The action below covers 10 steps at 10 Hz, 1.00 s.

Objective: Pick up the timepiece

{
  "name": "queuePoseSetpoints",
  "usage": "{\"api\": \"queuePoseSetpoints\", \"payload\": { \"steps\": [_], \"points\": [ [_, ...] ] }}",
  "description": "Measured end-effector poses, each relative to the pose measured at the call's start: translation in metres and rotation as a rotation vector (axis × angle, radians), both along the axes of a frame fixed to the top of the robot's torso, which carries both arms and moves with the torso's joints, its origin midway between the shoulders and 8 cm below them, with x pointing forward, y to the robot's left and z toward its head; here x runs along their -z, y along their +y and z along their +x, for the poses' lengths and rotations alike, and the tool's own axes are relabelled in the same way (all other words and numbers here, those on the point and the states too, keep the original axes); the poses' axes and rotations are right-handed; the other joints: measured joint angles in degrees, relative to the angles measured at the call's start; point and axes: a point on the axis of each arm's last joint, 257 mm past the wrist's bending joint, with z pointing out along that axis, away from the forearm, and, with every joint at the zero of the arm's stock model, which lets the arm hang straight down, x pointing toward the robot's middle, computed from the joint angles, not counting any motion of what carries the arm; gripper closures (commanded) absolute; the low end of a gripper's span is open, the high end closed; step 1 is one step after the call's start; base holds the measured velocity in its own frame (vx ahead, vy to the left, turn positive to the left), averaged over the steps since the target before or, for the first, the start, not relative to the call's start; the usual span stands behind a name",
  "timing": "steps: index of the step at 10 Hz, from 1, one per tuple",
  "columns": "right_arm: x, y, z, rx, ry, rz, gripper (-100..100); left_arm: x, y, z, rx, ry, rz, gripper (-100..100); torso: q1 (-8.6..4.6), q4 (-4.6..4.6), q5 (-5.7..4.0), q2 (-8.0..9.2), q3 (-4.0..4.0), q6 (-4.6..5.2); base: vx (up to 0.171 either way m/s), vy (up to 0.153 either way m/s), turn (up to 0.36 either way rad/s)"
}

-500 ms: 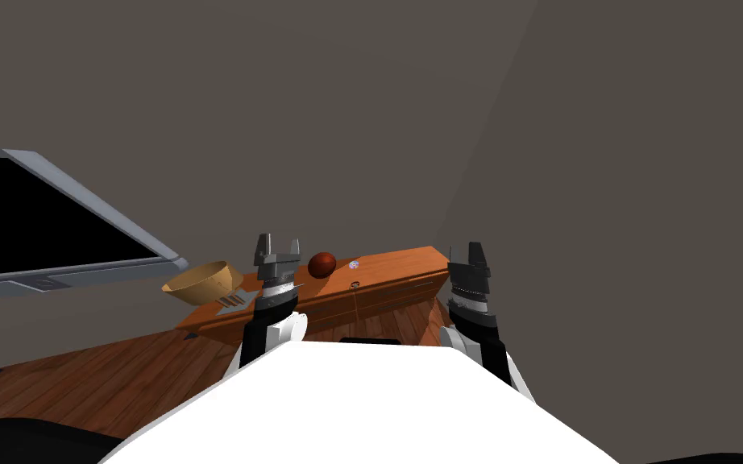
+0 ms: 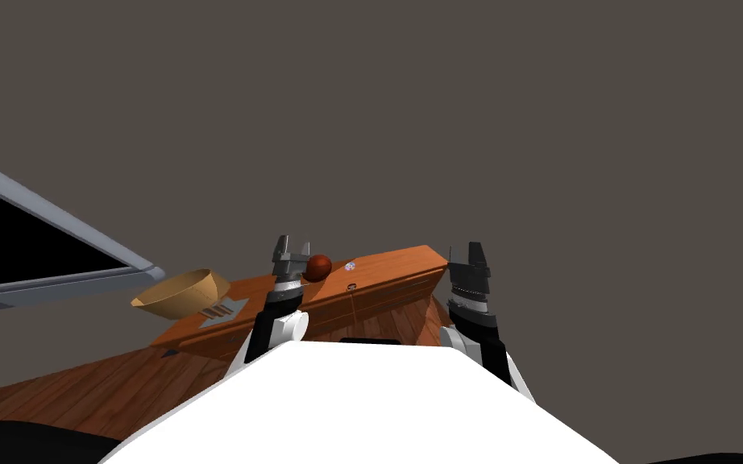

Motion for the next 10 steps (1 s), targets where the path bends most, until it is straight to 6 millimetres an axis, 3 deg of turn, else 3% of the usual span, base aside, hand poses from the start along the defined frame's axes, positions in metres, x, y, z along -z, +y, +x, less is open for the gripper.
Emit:
{"api": "queuePoseSetpoints", "payload": {
  "steps": [5, 10],
  "points": [
    [0.0, 0.0, 0.0, 0.0, 0.0, 0.0, 0, 0.043, 0.003, 0.034, 0.059, 0.125, -0.034, -100, 0.01, 0.01, 0.0, 0.04, 0.02, -0.02, 0.012, 0.006, -0.102],
    [0.0, 0.0, 0.0, 0.0, 0.0, 0.0, 0, 0.098, 0.008, 0.073, 0.107, 0.284, -0.103, -100, 0.03, 0.01, 0.01, 0.05, 0.03, -0.01, 0.009, 0.015, -0.143]
  ]
}}
